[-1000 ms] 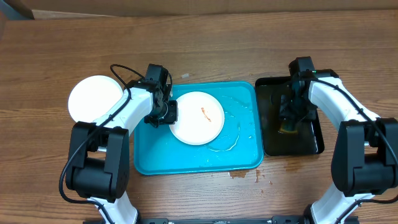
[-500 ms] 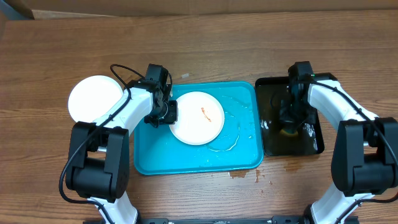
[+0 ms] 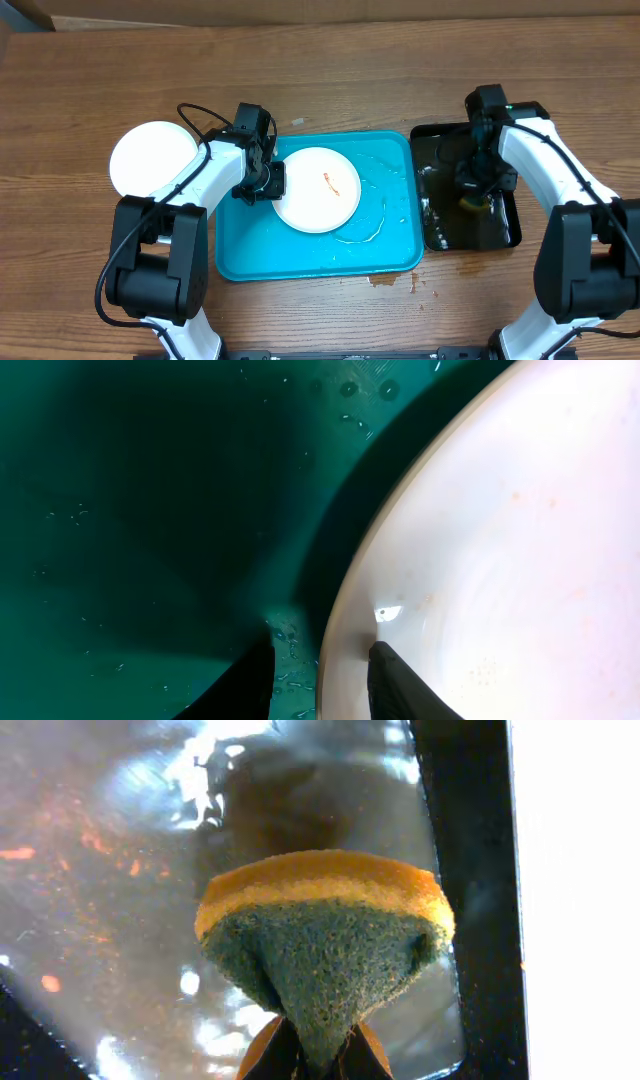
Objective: Clean dirty plates on tray and stack at the side
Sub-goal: 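Lift the sponge and move it left onto the white plate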
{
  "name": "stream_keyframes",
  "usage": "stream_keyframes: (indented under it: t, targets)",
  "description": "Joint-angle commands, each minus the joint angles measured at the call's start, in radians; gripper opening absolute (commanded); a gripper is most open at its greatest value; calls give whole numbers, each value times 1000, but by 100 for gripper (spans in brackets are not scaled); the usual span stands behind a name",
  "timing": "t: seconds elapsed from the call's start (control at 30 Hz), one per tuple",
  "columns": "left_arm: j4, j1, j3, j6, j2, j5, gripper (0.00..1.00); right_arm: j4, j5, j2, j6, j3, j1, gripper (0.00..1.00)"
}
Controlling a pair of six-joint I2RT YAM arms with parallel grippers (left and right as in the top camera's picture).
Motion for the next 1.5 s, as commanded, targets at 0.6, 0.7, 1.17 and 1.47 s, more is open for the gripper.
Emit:
stream_keyframes:
  t: [0.6, 0.7, 1.17, 1.47]
  targets:
    - [13, -7, 4, 8, 0, 47, 4, -6, 11, -38, 44, 72, 44, 4]
    - [14, -6, 4, 8, 0, 47, 4, -49, 10, -38, 20, 126, 63, 4]
    - [18, -7, 4, 7, 0, 47, 4, 109, -122, -38, -88, 203, 391, 4]
    - [18, -7, 4, 8, 0, 47, 5, 222, 77, -4, -87, 189, 600, 4]
